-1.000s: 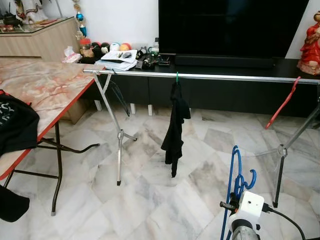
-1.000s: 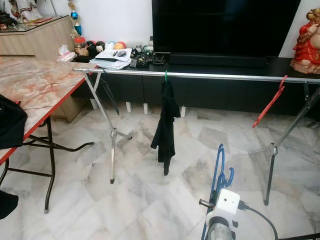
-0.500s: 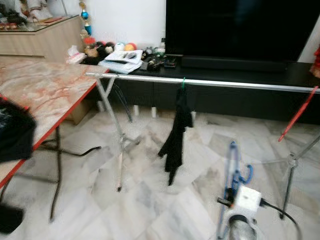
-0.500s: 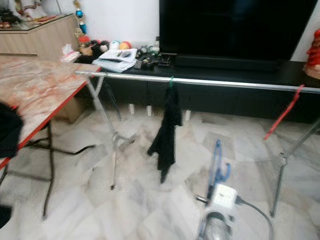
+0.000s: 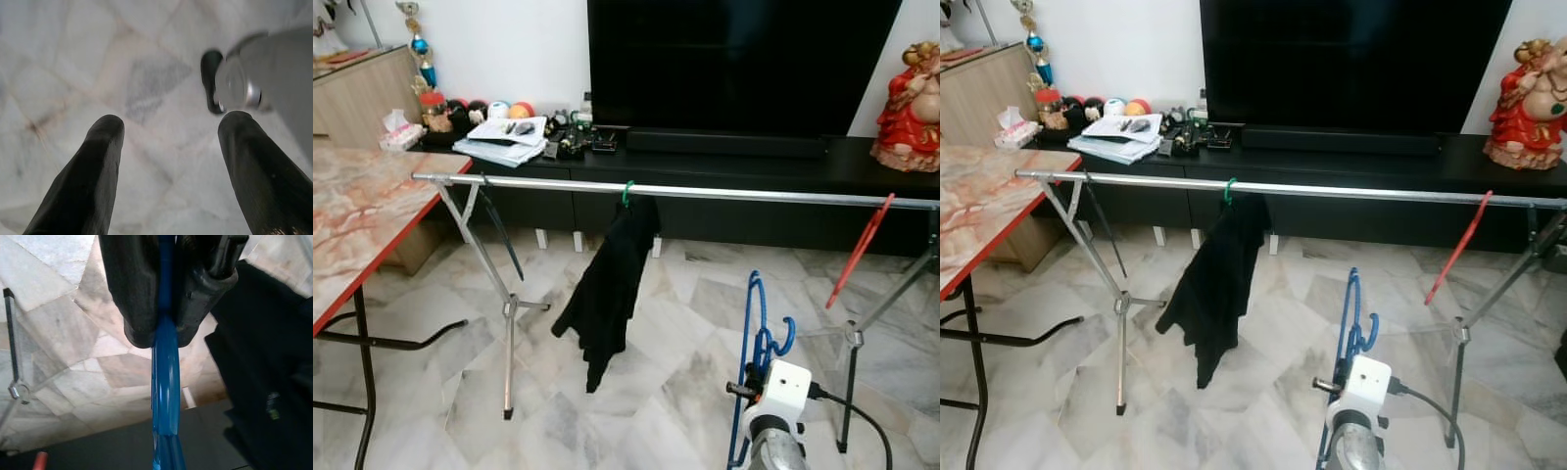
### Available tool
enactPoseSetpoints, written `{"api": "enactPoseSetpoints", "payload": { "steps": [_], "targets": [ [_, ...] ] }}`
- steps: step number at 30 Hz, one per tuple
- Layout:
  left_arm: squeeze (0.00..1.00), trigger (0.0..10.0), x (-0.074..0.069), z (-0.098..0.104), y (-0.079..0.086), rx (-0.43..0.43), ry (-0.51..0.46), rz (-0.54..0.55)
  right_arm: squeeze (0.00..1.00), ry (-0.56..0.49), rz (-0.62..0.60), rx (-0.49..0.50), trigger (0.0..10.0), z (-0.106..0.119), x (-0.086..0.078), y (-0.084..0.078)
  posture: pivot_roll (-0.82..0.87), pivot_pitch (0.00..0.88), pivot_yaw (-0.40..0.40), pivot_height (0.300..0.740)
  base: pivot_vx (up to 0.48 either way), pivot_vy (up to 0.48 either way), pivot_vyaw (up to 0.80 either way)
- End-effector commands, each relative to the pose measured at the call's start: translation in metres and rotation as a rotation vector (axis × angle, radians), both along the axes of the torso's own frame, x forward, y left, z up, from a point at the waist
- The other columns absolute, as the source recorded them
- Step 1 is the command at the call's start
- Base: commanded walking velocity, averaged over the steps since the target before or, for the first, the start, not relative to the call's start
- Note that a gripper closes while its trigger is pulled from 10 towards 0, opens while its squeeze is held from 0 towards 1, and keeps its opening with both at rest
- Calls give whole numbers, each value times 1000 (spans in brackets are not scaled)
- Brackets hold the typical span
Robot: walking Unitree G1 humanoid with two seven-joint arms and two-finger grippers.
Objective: Hang hanger
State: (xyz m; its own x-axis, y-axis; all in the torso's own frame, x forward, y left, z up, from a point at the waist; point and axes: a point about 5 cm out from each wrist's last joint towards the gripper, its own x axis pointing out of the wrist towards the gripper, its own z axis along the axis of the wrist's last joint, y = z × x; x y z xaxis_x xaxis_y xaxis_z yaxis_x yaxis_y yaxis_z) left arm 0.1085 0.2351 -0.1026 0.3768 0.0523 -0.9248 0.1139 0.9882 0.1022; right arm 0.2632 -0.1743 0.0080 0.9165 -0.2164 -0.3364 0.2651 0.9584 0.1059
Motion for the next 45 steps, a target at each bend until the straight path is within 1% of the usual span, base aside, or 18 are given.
{"api": "enactPoseSetpoints", "payload": {
  "steps": [1,7,10,11,12,14,17,22,24,31,33,34,35,38,39,42,43,45],
  "targets": [
    [0,10000,-2,-2,-5,-6,12,2,0,0,-24,-17,10000,2,0,-9,78,0,40,740,326,0,0],
    [0,10000,-1,-3,-9,-9,9,1,0,-5,0,-34,10000,4,2,-6,76,0,35,740,326,0,0],
    [0,10000,-1,-4,-16,-18,5,0,0,-10,31,-69,10000,7,5,-6,72,0,29,740,326,0,0],
    [0,10000,-4,-5,-20,-24,5,1,0,-10,35,-76,10000,8,6,-7,71,0,24,740,334,0,0],
    [0,10000,-4,-5,-20,-24,5,1,0,-10,35,-76,10000,8,6,-7,71,0,24,740,334,0,0],
    [0,10000,-12,-7,-22,-32,8,5,0,-9,36,-89,10000,9,8,-10,70,0,19,740,326,0,0],
    [0,10000,-16,-9,-25,-40,12,7,0,-9,32,-94,10000,11,11,-12,68,0,14,740,329,0,0],
    [0,10000,-18,-9,-26,-43,14,7,0,-18,34,-95,10000,15,17,-10,67,0,14,740,328,0,0],
    [0,10000,-19,-10,-29,-44,14,5,0,-31,37,-94,10000,20,22,-8,69,0,14,740,330,0,0],
    [0,10000,-18,-9,-27,-39,15,-8,0,-39,29,-95,10000,24,29,-6,76,0,19,740,306,0,0],
    [0,10000,-19,-10,-26,-35,20,-26,0,-45,13,-97,10000,27,35,-7,75,0,22,740,0,0,0],
    [0,10000,-20,-9,-23,-29,22,-28,0,-48,5,-101,10000,30,39,-8,77,0,23,740,0,0,0],
    [0,10000,-20,-9,-23,-29,22,-28,0,-48,5,-101,10000,30,39,-8,77,0,23,740,0,0,0],
    [0,10000,-23,-7,-8,-19,27,-23,0,-45,-9,-110,10000,35,47,-8,78,0,23,740,0,0,0],
    [0,10000,-24,-5,0,-13,30,-22,0,-44,-9,-110,10000,37,50,-8,78,0,23,740,0,0,0],
    [0,10000,-24,-1,13,-3,33,-20,0,-44,-9,-116,10000,40,55,-9,78,0,23,740,0,0,0],
    [0,10000,-25,2,23,5,36,-18,0,-43,-10,-118,10000,42,59,-10,78,0,23,740,0,0,0],
    [0,10000,-25,3,29,10,39,-19,0,-38,-10,-122,10000,44,62,-11,78,0,23,740,0,0,0]
  ]
}}
